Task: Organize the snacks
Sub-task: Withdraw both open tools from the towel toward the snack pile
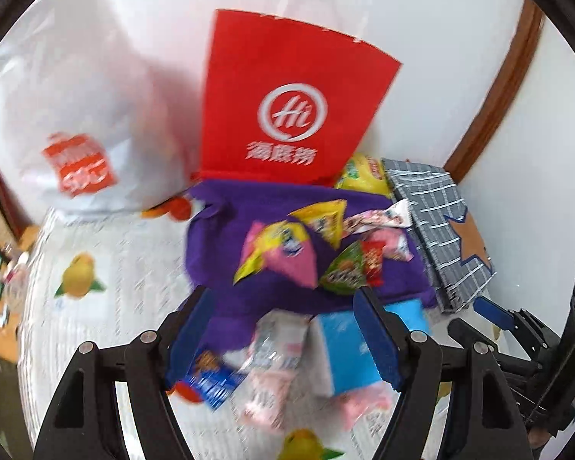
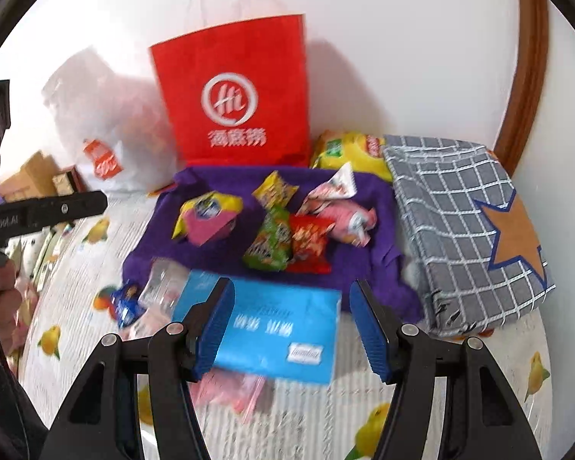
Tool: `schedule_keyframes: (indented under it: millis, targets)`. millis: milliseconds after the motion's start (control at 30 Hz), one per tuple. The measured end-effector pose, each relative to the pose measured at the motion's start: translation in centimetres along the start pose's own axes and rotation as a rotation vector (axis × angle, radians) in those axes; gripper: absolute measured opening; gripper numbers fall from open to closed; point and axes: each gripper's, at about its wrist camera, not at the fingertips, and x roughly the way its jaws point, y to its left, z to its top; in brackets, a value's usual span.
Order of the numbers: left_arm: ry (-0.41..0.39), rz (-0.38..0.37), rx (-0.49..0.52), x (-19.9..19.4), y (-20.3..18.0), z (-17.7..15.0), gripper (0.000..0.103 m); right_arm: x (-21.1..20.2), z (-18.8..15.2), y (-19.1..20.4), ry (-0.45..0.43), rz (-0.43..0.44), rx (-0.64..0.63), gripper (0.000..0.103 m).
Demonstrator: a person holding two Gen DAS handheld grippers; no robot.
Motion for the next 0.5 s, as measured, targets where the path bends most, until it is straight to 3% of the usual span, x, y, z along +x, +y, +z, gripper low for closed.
schedule_keyframes:
  millis: [300,500]
  targets:
    - [0.025,0.036,-0.077,-1.5,3.5,-4.3,0.074,0.3,-4.5,1.8,0.064,0.031,0.006,0.062]
    - [0.034,0.032,-0.104,-1.7,4.7,-6.2,0.074,2.1,-7.2,2.9,0.126,0.067,0.007,0.068]
